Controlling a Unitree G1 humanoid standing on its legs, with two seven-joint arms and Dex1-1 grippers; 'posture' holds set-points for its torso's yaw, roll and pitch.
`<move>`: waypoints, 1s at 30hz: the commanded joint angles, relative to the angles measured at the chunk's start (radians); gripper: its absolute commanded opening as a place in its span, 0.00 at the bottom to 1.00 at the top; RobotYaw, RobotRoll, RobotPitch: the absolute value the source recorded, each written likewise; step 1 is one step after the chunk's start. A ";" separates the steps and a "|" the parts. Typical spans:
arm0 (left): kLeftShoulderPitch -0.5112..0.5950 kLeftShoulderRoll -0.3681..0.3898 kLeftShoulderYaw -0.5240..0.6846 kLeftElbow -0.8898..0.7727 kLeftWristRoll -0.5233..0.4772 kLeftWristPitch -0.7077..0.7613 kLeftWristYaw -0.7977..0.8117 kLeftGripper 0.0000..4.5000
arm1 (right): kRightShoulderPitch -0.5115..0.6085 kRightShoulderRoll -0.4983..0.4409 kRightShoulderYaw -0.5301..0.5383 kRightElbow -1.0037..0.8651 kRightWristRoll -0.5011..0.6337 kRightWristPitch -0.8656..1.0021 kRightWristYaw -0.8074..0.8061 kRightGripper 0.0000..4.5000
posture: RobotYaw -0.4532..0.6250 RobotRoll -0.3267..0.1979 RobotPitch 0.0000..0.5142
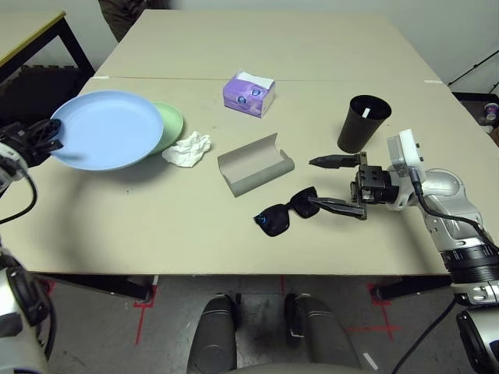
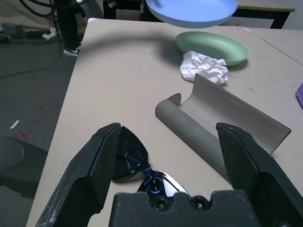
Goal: Organize and tidy the items on the table.
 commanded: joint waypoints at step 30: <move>-0.213 -0.108 -0.026 0.327 0.101 -0.293 0.284 0.13 | 0.033 -0.020 0.002 -0.056 0.001 0.023 -0.027 1.00 | 0.41 0.62 0.25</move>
